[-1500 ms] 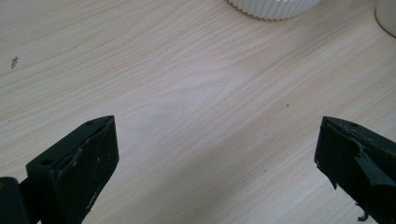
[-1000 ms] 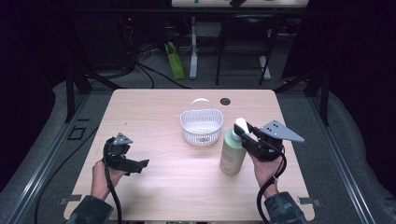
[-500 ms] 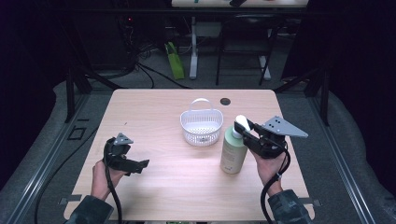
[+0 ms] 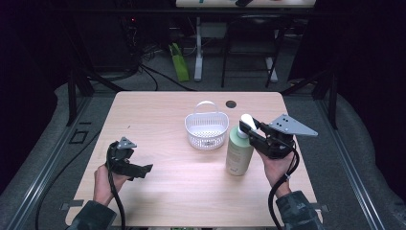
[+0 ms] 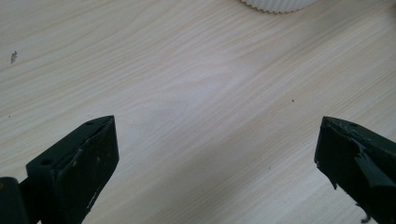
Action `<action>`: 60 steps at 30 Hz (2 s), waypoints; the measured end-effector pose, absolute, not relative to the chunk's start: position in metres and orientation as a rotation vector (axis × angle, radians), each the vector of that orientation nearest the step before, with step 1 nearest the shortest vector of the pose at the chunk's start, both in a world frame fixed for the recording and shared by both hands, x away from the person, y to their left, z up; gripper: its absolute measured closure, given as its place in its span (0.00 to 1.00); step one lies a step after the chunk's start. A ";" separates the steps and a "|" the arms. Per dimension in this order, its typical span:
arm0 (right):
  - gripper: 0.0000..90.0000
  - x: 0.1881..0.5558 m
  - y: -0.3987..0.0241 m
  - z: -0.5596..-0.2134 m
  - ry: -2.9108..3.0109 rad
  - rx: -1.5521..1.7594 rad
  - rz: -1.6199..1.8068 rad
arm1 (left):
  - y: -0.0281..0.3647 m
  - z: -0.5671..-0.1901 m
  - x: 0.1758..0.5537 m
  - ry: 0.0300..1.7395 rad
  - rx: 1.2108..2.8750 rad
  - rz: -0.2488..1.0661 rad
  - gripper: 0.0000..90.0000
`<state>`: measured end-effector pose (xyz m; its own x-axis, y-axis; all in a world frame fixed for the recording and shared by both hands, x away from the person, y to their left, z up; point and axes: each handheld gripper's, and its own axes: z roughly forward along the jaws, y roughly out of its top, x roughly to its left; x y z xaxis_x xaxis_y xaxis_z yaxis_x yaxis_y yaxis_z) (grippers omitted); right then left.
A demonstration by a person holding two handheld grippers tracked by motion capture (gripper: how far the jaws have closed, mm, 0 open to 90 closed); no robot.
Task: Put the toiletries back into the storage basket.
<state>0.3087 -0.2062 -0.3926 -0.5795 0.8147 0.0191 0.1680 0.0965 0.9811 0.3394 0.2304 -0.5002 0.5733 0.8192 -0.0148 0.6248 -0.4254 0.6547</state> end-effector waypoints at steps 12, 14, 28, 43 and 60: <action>0.76 0.315 -0.206 -0.382 1.822 0.949 1.523 | 0.232 -0.503 0.342 1.203 2.187 0.388 0.00; 0.76 0.315 -0.207 -0.379 1.819 0.944 1.524 | 0.232 -0.503 0.343 1.211 2.193 0.385 0.00; 0.76 0.320 -0.210 -0.362 1.807 0.920 1.515 | 0.232 -0.506 0.346 1.252 2.199 0.370 0.00; 0.76 0.325 -0.209 -0.345 1.802 0.894 1.521 | 0.231 -0.505 0.346 1.238 2.208 0.374 0.00; 0.76 0.333 -0.211 -0.320 1.785 0.856 1.533 | 0.229 -0.506 0.346 1.228 2.212 0.367 0.00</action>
